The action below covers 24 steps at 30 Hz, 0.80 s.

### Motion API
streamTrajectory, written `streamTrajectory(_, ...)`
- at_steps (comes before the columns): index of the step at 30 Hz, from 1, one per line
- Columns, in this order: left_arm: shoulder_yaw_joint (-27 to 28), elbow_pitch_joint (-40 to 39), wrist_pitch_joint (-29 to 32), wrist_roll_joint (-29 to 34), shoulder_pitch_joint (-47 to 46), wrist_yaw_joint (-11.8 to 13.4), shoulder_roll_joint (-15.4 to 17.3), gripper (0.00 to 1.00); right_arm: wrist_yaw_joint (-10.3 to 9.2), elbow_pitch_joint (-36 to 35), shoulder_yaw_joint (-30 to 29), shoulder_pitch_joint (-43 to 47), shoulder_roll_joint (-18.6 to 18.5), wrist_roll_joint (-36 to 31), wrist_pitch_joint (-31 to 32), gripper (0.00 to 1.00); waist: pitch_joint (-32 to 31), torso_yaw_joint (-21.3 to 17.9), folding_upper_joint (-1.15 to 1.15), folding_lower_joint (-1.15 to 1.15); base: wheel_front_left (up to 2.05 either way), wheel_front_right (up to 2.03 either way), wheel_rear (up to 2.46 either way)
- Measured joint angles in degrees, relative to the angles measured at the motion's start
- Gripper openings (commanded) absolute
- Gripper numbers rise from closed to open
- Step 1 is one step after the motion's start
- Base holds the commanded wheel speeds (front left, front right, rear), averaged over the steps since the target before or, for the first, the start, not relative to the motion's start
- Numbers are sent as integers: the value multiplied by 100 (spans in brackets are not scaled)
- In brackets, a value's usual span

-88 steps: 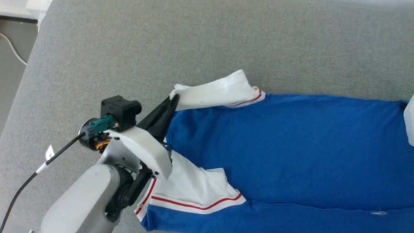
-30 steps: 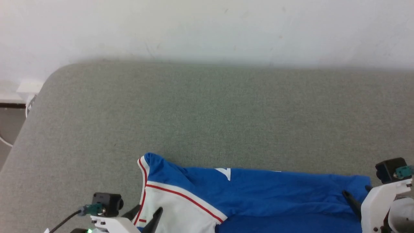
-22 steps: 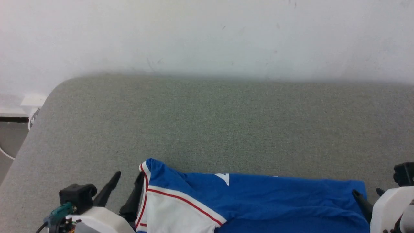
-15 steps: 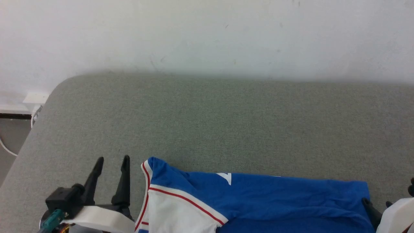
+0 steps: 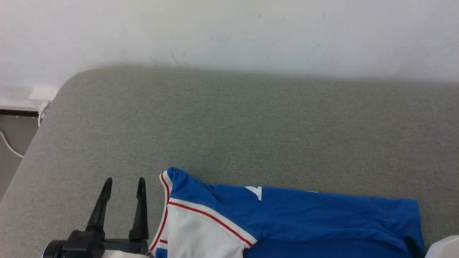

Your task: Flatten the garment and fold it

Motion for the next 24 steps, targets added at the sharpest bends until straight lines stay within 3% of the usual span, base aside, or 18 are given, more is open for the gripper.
streamTrajectory(4,33,162,0,471,-14,-196,-33,100,-1,308,23,-131,-13,154,-82,100,103,43,0,0,0,0,0)
streamTrajectory(9,58,272,0,605,-125,-293,-136,100,-45,520,324,-208,-183,542,-63,100,240,92,0,0,0,0,0)
streamTrajectory(10,75,275,0,606,-143,-299,-146,100,-47,533,399,-207,-244,661,-29,86,260,105,0,0,0,0,0)
streamTrajectory(12,121,296,0,611,-151,-328,-162,100,-49,543,520,-193,-325,766,-20,0,285,132,0,0,0,0,0)
streamTrajectory(18,276,383,0,611,-151,-424,-205,100,-43,544,820,-160,-289,889,-226,0,221,150,0,0,0,0,0)
streamTrajectory(24,383,374,0,612,-148,-498,-250,100,2,602,586,-142,-301,780,-528,0,63,108,0,0,0,0,0)
